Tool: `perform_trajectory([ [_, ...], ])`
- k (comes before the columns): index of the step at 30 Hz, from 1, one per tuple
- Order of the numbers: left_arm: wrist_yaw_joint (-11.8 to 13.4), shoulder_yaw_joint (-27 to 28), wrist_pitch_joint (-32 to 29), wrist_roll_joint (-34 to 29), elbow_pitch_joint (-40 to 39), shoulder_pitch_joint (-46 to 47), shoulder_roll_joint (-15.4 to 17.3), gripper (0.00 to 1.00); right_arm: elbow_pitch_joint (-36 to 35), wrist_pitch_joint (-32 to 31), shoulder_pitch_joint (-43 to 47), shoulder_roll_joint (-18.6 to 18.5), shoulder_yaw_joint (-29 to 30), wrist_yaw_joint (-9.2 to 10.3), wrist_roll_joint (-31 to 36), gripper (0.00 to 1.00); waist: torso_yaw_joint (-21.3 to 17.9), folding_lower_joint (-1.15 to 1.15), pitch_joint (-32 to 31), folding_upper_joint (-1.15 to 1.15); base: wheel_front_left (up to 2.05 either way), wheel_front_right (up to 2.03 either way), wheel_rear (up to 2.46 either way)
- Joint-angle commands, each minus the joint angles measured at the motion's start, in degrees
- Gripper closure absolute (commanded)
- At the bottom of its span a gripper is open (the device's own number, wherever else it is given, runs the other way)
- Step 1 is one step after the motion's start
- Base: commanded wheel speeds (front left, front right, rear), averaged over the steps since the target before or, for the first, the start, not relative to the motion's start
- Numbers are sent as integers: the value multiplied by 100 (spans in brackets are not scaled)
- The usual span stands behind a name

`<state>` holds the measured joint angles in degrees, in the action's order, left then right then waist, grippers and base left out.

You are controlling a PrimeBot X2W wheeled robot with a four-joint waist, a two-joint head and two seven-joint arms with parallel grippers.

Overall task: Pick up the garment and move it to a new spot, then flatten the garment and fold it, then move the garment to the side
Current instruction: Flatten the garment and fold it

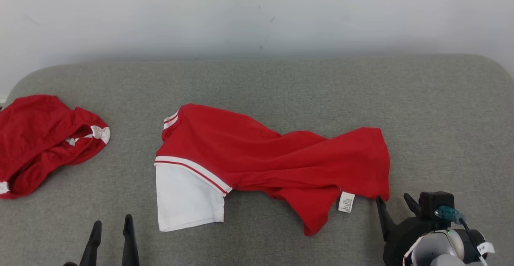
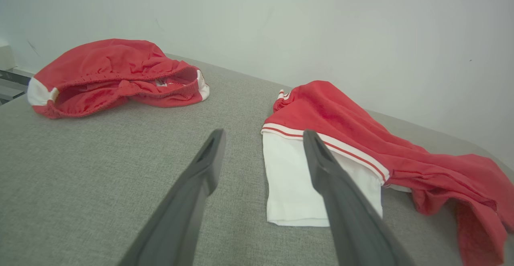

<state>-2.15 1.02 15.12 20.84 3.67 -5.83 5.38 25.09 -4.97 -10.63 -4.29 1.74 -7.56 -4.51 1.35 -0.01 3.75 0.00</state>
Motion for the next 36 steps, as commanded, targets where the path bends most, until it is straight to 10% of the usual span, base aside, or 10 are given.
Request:
perform_trajectory([
  [1, -34, 11, 2, -6, 17, 85, -32, 0, 229, -49, -173, -25, 33, 14, -89, 0, 94, 1, 91, 0, 0, 0, 0],
  [9, -74, -31, 2, -60, 79, 148, -72, 0, 1142, -29, -680, -28, 50, 15, -164, 10, 259, 1, 214, 0, 0, 0, 0],
  [11, -79, -6, 2, -71, 92, 159, -72, 0, 1339, 112, -792, -42, 11, 15, -178, 100, 280, 1, 224, 0, 0, 0, 0],
  [22, -108, 69, 3, -67, 132, -74, -94, 0, 869, 776, -398, -180, 194, 15, -215, 100, 199, 1, -63, 0, 0, 0, 0],
  [36, -65, 91, 3, -39, 87, -253, -120, 0, -1565, -419, 986, -16, 931, 15, -156, 100, -74, 1, -208, 0, 0, 0, 0],
])
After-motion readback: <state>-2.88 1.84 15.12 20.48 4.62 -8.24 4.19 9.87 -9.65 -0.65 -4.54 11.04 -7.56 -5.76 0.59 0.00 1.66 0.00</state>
